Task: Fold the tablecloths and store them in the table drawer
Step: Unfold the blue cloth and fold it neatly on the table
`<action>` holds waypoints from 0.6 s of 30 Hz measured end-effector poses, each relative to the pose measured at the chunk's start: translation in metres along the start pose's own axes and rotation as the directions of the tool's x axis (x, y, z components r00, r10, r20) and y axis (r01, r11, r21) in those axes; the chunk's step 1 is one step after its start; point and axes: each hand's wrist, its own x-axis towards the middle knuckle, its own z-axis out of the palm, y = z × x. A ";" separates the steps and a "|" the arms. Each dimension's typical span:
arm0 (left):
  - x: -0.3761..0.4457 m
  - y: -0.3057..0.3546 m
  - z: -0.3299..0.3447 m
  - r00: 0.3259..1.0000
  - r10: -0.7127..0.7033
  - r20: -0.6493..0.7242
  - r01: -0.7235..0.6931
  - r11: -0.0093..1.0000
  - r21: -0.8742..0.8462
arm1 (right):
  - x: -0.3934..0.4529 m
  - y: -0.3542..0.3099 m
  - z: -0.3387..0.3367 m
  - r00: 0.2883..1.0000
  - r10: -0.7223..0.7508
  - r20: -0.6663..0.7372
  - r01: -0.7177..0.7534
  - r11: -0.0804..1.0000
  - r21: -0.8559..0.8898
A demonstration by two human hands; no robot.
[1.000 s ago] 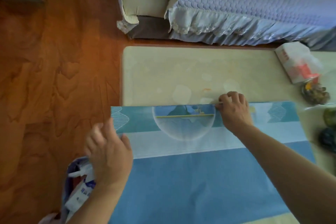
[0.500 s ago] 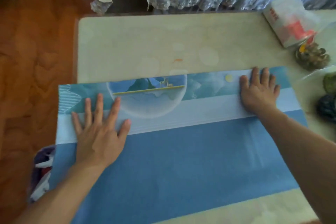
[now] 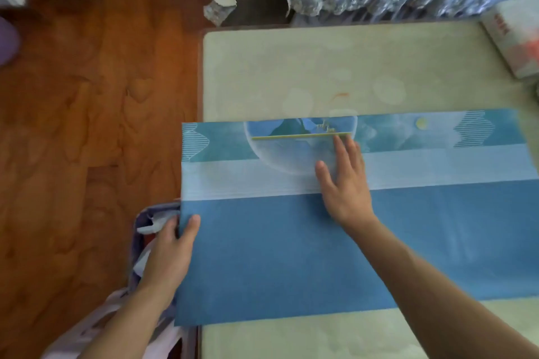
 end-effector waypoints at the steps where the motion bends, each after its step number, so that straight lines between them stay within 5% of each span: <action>1: -0.003 -0.003 -0.005 0.999 0.002 0.046 -0.001 1.000 -0.020 | 0.010 -0.006 0.002 0.999 0.032 -0.010 -0.031 0.993 0.114; 5: -0.034 -0.031 -0.016 0.990 0.120 0.078 -0.118 0.992 -0.041 | 0.036 -0.017 0.021 0.995 -0.007 -0.104 -0.008 0.989 -0.146; 9: -0.056 -0.039 -0.017 0.996 0.074 0.054 -0.067 0.991 -0.120 | 0.033 -0.019 0.028 0.998 0.000 -0.070 -0.022 0.949 -0.314; 11: -0.054 -0.035 -0.018 0.995 0.089 0.044 -0.086 0.994 -0.065 | 0.037 -0.026 0.023 0.998 0.011 -0.055 -0.022 0.982 -0.189; 14: -0.036 -0.024 -0.018 0.996 0.014 0.090 0.003 0.984 -0.179 | 0.047 -0.035 0.012 0.998 0.060 -0.019 -0.053 0.966 0.252; 18: -0.007 -0.017 -0.013 0.992 -0.025 0.120 0.064 0.943 -0.328 | 0.054 -0.038 0.009 0.989 0.133 -0.059 -0.090 0.878 0.471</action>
